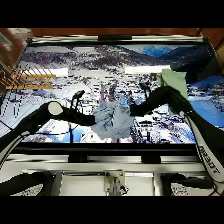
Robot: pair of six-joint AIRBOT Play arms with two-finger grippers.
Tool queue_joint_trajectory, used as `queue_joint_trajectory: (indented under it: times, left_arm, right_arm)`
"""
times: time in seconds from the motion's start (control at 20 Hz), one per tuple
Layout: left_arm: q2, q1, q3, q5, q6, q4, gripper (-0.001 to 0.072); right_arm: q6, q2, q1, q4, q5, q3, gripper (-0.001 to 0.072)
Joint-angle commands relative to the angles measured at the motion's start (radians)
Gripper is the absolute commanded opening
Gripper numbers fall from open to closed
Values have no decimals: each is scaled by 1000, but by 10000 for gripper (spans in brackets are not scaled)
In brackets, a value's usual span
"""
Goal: Fold the shirts.
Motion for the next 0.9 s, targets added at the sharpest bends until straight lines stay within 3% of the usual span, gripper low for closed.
queue_joint_trajectory:
  times: [0.0,0.5,0.7,0.85]
  left_arm:
    - [104,54,132,-84,-2,140,32]
    - [304,131,918,-101,2,169,33]
    - [319,130,1004,-106,3,25,34]
    - [312,132,991,-145,32,56,34]
  right_arm:
    - [-25,138,-47,-105,-39,109,61]
    - [-61,646,-82,-58,243,463,61]
    - [-61,740,-82,73,270,479,61]
    - [-50,747,-82,70,247,479,61]
